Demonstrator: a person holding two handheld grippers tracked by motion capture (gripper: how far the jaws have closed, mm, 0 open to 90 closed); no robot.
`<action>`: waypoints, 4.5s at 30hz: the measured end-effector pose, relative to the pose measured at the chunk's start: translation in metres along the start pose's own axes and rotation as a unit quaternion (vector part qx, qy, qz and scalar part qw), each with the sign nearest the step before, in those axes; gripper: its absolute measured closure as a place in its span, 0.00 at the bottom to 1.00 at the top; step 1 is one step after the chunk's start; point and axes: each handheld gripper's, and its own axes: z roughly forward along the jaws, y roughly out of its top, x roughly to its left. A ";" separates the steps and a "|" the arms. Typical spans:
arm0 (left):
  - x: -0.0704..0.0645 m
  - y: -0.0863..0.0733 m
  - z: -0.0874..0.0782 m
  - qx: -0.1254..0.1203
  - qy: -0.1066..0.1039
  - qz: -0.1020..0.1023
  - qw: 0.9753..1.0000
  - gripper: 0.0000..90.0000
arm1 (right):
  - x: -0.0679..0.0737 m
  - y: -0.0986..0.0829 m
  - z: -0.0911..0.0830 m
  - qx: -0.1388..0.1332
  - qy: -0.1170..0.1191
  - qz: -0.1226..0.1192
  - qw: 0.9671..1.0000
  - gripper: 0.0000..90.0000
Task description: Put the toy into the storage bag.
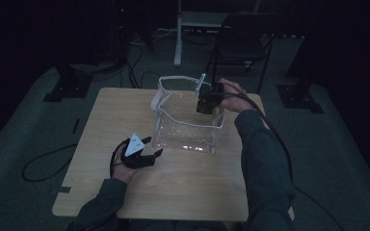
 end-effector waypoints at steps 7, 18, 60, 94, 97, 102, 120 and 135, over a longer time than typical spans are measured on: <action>-0.001 0.000 0.001 0.001 0.000 0.000 1.000 0.36 | 0.002 0.001 0.006 0.026 0.001 -0.008 1.000 0.65; -0.002 0.000 0.002 0.002 -0.001 0.002 1.000 0.35 | 0.002 0.004 0.007 0.037 0.000 0.000 0.999 0.65; -0.003 0.001 0.005 0.003 -0.004 0.001 1.000 0.35 | 0.020 0.014 0.029 0.098 0.001 -0.010 0.995 0.65; -0.006 0.004 0.011 0.000 -0.016 0.005 1.000 0.35 | 0.034 0.031 0.031 0.165 -0.031 0.003 0.986 0.65; -0.006 0.004 0.011 -0.002 -0.015 0.004 1.000 0.34 | 0.034 0.031 0.031 0.161 -0.020 0.011 0.987 0.65; -0.007 0.004 0.012 0.000 -0.016 0.005 1.000 0.34 | 0.034 0.030 0.028 0.153 0.014 0.020 0.988 0.63; -0.007 0.004 0.010 -0.002 -0.016 0.007 1.000 0.34 | 0.032 0.026 0.011 0.097 0.055 0.051 0.992 0.65; -0.008 0.003 0.012 0.001 -0.017 0.006 1.000 0.34 | 0.035 -0.034 -0.058 -0.148 -0.031 0.224 0.963 0.61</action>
